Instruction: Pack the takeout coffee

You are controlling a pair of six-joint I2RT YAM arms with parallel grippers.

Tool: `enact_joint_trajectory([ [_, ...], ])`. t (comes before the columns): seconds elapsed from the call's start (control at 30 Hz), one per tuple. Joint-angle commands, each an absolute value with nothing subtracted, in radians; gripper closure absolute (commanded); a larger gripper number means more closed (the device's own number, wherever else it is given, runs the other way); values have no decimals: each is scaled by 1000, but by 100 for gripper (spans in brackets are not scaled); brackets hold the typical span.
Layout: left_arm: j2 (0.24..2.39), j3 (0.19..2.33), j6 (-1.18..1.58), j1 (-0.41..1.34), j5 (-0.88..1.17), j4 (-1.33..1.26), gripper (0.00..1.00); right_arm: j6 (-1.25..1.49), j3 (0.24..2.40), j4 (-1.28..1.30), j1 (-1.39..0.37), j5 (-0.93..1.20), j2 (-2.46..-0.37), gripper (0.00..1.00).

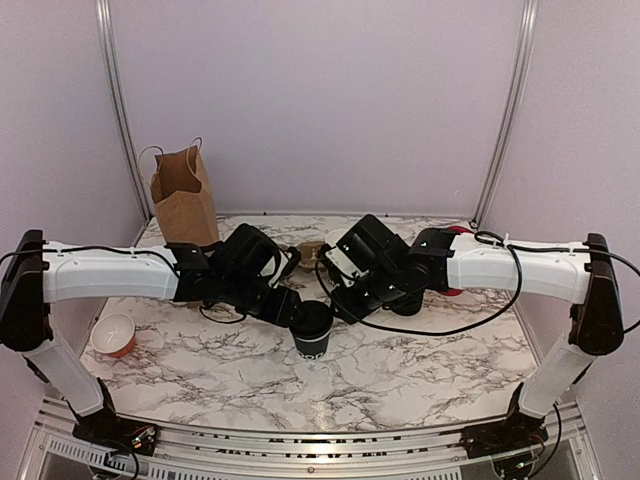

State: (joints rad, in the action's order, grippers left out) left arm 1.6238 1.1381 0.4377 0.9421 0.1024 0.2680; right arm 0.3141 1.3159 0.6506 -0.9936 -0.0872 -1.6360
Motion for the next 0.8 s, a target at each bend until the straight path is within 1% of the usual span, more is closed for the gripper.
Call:
enact_joint_trajectory([
  [0.0,1642,1169,422,949,85,307,50,321,1344,636,-986,-92,-1638,71],
  [0.27,1646,1183,418,952,85,314,50,322,1342,632,-986,-93,-1641,71],
  [0.53,1663,1194,418,960,85,320,51,350,1211,543,-986,-11,-1694,71],
  [0.77,1673,1204,417,961,81,324,51,363,1198,570,-986,-60,-1684,71],
])
